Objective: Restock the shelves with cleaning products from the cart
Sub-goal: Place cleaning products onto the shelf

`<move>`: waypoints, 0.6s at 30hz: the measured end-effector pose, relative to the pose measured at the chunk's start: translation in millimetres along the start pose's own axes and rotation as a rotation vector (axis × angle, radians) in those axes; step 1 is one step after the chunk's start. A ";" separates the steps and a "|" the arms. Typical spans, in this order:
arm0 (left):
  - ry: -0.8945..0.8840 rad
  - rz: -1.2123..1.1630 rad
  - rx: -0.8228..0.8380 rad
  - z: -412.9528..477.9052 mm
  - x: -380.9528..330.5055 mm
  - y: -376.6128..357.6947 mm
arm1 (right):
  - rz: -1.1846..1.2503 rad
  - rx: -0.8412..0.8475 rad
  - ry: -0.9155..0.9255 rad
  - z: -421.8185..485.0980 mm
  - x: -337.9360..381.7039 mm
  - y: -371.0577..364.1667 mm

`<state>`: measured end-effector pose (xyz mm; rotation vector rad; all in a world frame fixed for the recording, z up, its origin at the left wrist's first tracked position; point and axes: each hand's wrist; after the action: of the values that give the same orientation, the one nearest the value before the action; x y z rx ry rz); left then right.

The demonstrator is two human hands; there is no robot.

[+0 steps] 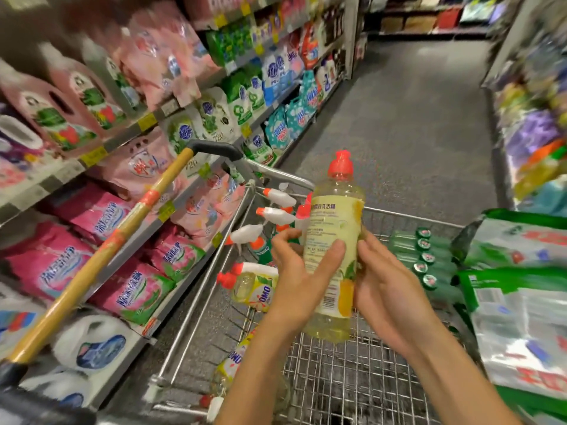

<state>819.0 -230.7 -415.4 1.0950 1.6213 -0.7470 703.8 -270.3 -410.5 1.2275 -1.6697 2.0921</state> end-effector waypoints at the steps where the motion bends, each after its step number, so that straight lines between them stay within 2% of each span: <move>1: -0.026 0.024 -0.001 -5.4 -3.3 0.6 | -0.006 -0.002 0.026 -6.6 2.2 -3.1; 6: -0.134 -0.093 0.083 -36.7 -13.5 5.2 | -0.381 0.047 0.281 -46.8 12.7 -29.3; 9: -0.048 -0.163 0.169 -61.5 -15.8 10.4 | -0.647 0.025 0.424 -81.5 9.4 -49.7; 12: 0.156 -0.374 0.499 -90.8 -9.7 28.7 | -0.793 -0.029 0.561 -123.6 -1.6 -69.9; 15: 0.178 -0.430 0.869 -126.3 -0.8 48.4 | -0.896 -0.082 0.616 -168.5 -13.4 -88.9; 18: 0.133 -0.423 0.978 -161.7 11.3 56.2 | -0.822 -0.169 0.629 -214.6 -21.0 -100.4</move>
<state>806.3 -64.7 -374.0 1.4849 1.6280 -1.9051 676.0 -40.2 -357.3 0.8471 -0.8311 1.5343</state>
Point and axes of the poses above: each hand's wrist, its own z-axis towards the middle knuckle, its own y-axis out of the back of the hand, x = y × z, and after that the axes turned 14 degrees about y, right-handed
